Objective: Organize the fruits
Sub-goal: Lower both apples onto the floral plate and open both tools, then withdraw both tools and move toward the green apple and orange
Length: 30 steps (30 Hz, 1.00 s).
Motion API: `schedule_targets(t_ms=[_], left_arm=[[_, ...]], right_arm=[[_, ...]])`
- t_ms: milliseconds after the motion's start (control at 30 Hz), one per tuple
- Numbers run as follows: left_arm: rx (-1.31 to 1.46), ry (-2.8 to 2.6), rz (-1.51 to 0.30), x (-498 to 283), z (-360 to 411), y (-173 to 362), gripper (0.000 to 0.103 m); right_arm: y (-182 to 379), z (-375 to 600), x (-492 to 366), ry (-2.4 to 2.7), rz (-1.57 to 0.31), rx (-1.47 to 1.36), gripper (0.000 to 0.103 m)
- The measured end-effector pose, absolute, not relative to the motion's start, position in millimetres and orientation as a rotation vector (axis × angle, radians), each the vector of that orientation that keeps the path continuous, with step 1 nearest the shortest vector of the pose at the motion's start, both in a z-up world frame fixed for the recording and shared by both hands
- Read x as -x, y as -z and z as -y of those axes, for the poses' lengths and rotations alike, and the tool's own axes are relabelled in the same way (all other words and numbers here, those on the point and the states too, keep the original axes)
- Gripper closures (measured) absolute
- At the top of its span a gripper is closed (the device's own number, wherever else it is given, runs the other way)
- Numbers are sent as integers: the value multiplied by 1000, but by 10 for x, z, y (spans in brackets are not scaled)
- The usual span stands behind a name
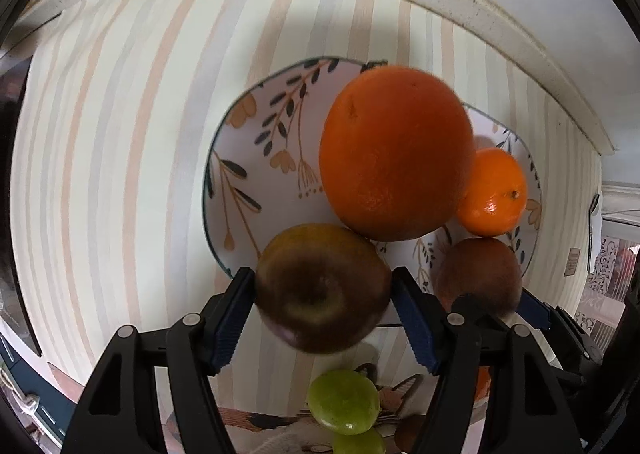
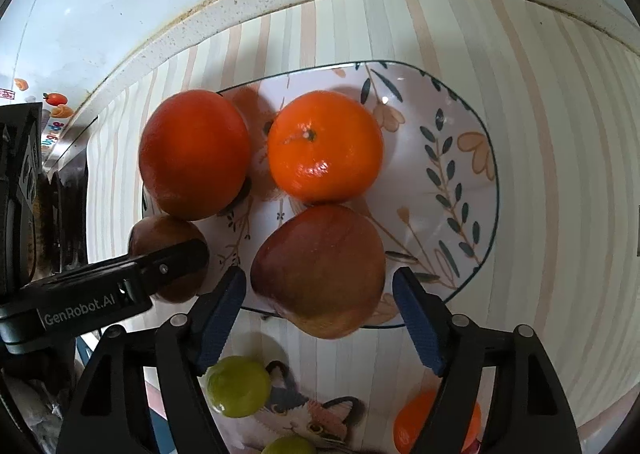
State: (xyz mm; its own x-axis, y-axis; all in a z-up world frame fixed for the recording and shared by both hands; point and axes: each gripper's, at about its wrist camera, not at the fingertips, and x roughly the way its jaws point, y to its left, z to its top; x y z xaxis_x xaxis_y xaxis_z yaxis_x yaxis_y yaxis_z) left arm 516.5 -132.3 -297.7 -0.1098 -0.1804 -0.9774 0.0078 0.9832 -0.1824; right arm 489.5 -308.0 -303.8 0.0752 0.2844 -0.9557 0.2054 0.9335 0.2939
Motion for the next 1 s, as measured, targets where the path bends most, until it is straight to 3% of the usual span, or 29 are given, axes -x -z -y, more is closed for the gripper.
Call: schedule_targets(t_ms=[133,267,1000], left_arm=[[122,172,-1650,-5179,1310,2825,34],[82,159,-1608,-5132,1291,2658,33],[-30,127,-1286,-4119,1155,1632,33]], right_arm=[[2962,3127,-4856,-53,-1512,-404,24],[2834,3178,-4758,-35,-1500,-380,12],[1586,3071,-3806,12,-1265,-215,12]])
